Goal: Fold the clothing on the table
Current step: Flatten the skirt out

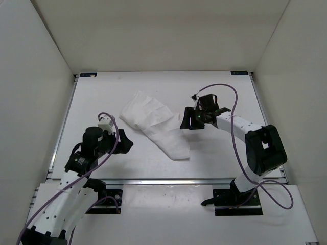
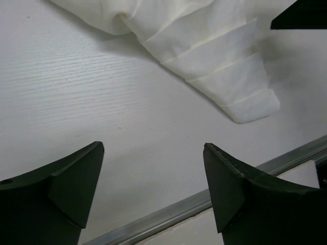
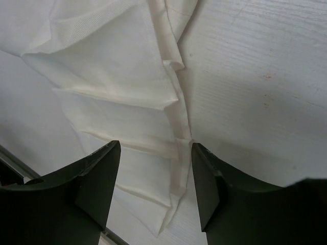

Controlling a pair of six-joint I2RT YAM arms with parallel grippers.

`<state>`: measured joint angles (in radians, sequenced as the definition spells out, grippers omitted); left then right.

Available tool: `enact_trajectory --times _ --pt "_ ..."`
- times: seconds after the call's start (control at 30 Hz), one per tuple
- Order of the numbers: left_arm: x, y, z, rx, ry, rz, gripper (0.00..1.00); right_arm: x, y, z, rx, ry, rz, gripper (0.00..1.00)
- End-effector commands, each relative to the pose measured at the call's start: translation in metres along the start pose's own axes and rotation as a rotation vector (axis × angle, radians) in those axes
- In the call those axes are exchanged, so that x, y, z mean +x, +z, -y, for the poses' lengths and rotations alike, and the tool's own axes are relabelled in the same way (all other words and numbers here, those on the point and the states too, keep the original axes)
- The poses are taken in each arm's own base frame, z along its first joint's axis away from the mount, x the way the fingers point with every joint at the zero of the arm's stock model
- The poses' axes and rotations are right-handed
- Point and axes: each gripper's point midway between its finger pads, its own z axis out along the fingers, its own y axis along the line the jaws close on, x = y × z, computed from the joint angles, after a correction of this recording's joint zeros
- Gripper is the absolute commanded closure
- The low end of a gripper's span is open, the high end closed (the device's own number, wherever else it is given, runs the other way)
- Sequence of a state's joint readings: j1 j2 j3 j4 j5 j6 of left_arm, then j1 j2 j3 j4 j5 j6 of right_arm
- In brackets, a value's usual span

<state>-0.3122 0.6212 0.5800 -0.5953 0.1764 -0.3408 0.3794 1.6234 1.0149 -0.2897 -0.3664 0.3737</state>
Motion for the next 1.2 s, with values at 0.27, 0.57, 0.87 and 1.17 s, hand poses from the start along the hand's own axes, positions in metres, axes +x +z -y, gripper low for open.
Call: enact_trajectory --times 0.27,0.57,0.87,1.17 --pt "-0.108 -0.005 0.036 0.114 -0.027 0.280 0.34 0.006 0.014 0.006 -0.023 -0.024 -0.026 0.43" --pt "-0.194 0.108 -0.011 -0.133 -0.027 0.253 0.19 0.023 0.011 0.012 0.018 -0.044 -0.060 0.42" --pt "-0.200 0.206 -0.089 -0.266 -0.012 0.080 0.13 0.041 -0.023 0.001 0.014 -0.044 -0.020 0.38" --pt "-0.158 0.262 -0.093 -0.221 -0.009 -0.061 0.15 0.064 -0.004 0.002 -0.014 -0.025 -0.105 0.34"
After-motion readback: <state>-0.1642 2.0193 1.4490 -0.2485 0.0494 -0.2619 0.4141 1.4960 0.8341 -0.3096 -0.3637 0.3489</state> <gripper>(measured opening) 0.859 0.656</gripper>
